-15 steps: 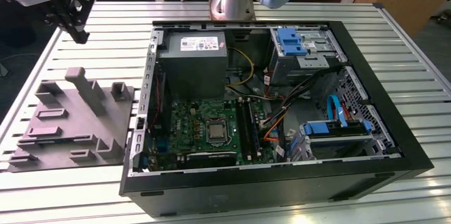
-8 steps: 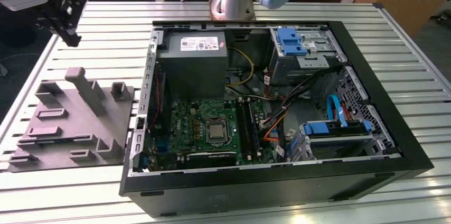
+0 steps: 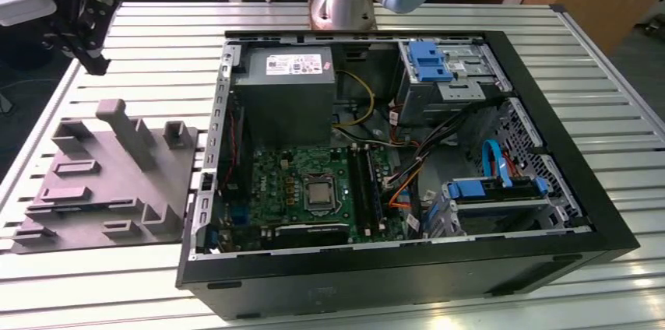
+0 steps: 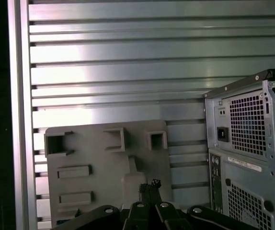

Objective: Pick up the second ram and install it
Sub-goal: 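Reach for the second ram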

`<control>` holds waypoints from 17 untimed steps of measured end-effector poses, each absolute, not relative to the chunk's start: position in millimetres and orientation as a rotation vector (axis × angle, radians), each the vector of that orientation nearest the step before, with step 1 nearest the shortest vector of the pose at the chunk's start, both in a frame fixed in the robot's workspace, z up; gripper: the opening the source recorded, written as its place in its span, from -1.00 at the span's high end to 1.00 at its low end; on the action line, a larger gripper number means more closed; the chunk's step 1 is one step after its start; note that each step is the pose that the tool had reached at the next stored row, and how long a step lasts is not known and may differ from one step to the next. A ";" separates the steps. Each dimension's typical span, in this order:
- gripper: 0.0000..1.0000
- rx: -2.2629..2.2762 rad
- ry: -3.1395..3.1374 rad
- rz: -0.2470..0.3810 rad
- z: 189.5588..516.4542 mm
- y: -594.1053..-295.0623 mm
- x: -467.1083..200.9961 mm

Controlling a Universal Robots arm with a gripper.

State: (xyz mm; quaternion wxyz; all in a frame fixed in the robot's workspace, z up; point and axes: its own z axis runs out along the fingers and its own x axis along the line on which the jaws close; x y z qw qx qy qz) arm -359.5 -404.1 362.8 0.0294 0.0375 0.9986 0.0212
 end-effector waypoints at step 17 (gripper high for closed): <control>0.80 0.116 3.080 0.063 350.9 -417.4 -374.7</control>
